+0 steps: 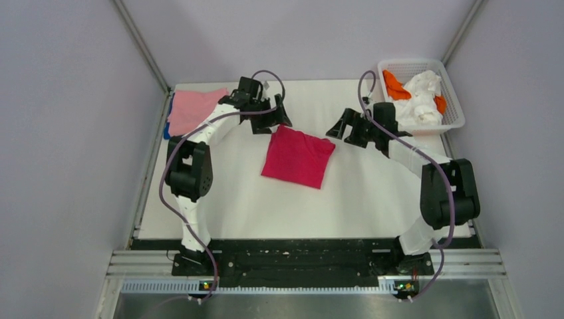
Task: Fold and stack the t-shirts
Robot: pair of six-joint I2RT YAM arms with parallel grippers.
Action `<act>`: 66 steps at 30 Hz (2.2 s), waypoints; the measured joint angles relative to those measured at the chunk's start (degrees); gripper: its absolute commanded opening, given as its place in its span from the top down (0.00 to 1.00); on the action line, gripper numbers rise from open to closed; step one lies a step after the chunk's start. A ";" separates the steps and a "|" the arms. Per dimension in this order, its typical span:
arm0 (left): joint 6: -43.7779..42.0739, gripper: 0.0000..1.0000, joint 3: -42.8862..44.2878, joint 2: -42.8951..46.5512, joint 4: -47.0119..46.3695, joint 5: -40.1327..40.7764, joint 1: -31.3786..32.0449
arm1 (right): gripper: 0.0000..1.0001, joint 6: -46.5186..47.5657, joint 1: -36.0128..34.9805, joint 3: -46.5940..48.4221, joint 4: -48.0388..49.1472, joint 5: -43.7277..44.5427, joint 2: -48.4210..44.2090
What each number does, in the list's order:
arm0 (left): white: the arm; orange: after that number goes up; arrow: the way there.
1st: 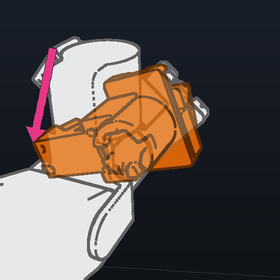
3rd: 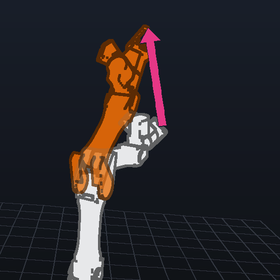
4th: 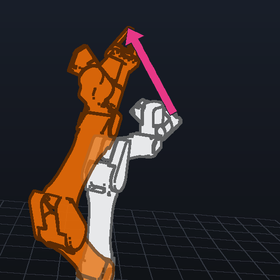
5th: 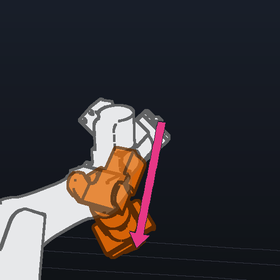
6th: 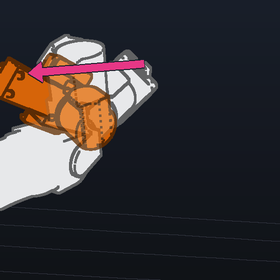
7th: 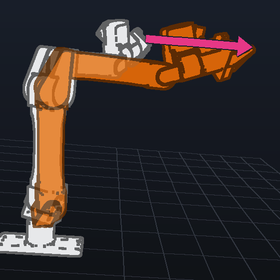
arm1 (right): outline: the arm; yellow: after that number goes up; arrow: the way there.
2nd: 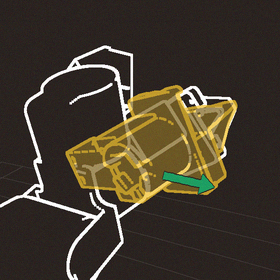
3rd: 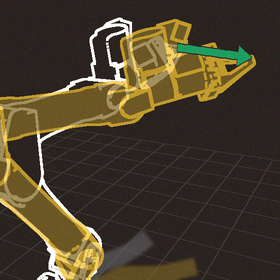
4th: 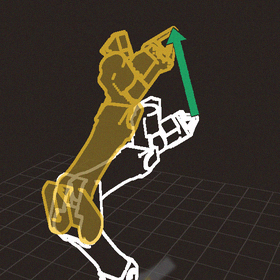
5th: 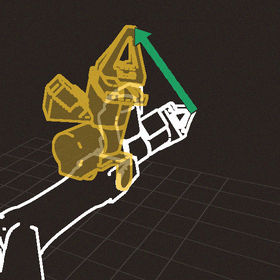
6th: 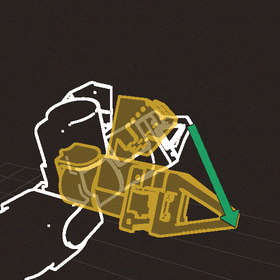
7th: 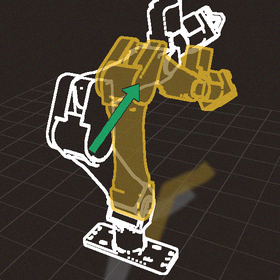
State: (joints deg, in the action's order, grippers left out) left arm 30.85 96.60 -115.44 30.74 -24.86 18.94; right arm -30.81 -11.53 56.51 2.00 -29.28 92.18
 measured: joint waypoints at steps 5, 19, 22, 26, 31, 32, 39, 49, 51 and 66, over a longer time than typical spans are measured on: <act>1.68 0.01 -0.07 -0.57 -3.43 -6.21 1.11 | 0.01 -3.85 -3.89 -2.40 8.07 -6.34 0.17; 2.16 0.02 6.19 -14.47 -4.37 -2.84 0.68 | 0.01 -6.78 -1.46 4.28 17.00 -11.76 21.20; 2.25 0.02 5.90 -14.16 -4.68 -2.51 -0.39 | 0.01 -7.34 -0.28 5.60 18.97 -13.40 23.17; 3.28 0.02 3.69 -13.62 -7.19 -4.37 -1.53 | 0.01 -8.28 0.63 6.64 22.14 -15.91 25.35; 3.39 0.01 1.95 -12.11 -7.87 -4.57 -1.88 | 0.01 -6.75 0.70 9.33 18.43 -15.45 25.57; 3.23 0.01 1.09 -11.30 -7.82 -4.00 -1.90 | 0.01 -6.05 0.70 10.16 16.87 -14.93 25.40; 1.38 0.01 -8.55 1.60 -7.67 -0.44 -2.62 | 0.01 0.11 1.09 15.61 4.09 -7.61 15.89; -1.29 0.01 -13.77 9.22 -6.27 7.74 -2.73 | 0.01 1.55 3.10 -8.07 2.23 3.56 -24.13; -1.77 0.01 -13.73 7.45 -5.62 8.79 -2.73 | 0.01 0.90 3.13 -13.86 0.70 5.46 -30.60; -0.61 0.22 -5.55 -6.51 -5.18 7.78 0.48 | 0.01 -2.16 3.15 -26.49 -13.73 24.57 -63.56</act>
State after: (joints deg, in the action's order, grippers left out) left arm 30.24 91.05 -121.95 25.56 -17.08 19.42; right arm -32.97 -8.38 30.02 -11.73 -4.71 28.62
